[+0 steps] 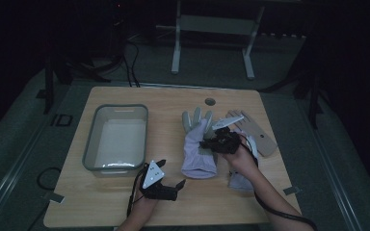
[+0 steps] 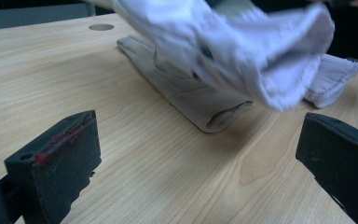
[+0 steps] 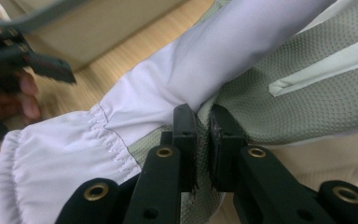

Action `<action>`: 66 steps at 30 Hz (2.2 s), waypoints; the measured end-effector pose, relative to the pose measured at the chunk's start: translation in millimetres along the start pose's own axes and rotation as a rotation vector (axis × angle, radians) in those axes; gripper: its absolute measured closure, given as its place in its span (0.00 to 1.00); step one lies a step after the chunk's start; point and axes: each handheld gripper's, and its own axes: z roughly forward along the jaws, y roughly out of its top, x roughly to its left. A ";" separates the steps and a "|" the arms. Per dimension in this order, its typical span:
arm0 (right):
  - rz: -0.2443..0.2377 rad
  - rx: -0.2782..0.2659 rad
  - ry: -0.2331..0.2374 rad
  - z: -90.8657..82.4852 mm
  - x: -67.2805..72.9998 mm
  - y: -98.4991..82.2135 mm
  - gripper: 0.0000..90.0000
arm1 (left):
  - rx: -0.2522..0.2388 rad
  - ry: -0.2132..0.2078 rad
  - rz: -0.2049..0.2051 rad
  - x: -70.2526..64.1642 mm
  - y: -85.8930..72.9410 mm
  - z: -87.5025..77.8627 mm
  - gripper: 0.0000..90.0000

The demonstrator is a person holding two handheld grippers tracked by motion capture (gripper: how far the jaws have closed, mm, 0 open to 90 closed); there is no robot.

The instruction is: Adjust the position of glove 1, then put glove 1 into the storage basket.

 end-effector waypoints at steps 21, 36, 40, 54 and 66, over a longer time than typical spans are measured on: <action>-0.005 0.119 0.012 50.1 -15.1 -20.3 0.70 | 0.001 -0.005 -0.008 1.0 0.1 0.2 0.00; -0.045 0.078 -0.026 -7.1 -28.0 -24.5 0.53 | 0.005 -0.005 -0.007 1.1 0.3 0.8 0.00; -0.054 0.067 -0.033 -25.9 -34.2 -31.5 0.50 | 0.009 -0.007 -0.005 1.0 0.5 1.0 0.00; -0.035 0.110 -0.088 -83.2 -55.1 -76.6 0.49 | 0.002 -0.003 -0.013 1.6 0.1 0.4 0.00; -0.087 0.123 -0.091 -91.1 -65.2 -94.6 0.46 | 0.008 -0.003 -0.010 1.7 0.4 0.5 0.00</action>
